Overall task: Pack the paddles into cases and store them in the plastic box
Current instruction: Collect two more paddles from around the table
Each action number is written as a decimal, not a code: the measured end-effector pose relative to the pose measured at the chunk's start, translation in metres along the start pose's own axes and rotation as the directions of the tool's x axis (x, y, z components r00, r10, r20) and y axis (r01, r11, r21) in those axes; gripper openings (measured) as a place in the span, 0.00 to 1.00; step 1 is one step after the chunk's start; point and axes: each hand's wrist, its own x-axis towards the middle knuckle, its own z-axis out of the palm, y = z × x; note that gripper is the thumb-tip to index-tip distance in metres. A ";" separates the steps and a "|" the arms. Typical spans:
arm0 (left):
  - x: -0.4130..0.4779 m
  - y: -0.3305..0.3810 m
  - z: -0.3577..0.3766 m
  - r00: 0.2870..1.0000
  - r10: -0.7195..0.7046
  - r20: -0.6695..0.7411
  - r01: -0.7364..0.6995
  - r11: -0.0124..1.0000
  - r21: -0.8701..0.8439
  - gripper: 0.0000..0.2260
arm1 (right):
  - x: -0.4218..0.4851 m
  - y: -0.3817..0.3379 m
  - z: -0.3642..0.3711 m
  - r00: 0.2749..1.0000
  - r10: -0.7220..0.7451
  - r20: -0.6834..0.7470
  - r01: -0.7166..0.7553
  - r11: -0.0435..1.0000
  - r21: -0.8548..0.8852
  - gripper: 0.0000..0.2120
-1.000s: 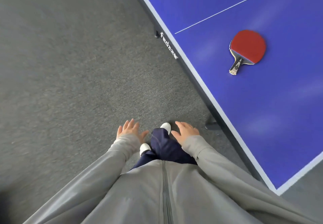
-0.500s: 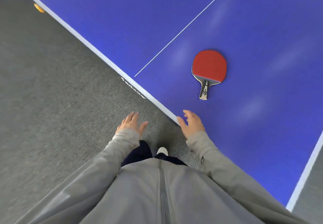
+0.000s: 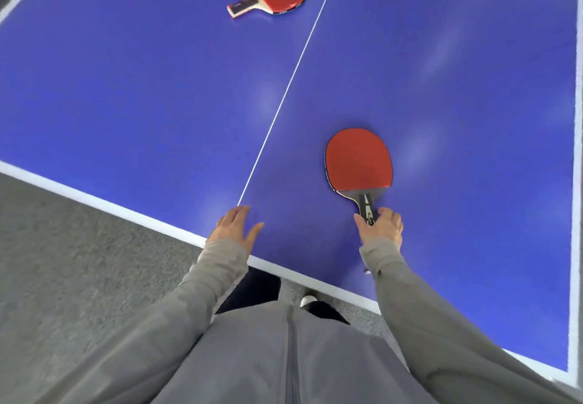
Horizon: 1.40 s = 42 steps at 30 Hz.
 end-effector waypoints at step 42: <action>0.497 0.087 -0.221 0.960 0.228 -0.162 -0.216 0.972 0.087 0.33 | 0.116 -0.305 0.055 0.863 0.467 -0.193 -0.205 0.673 0.711 0.16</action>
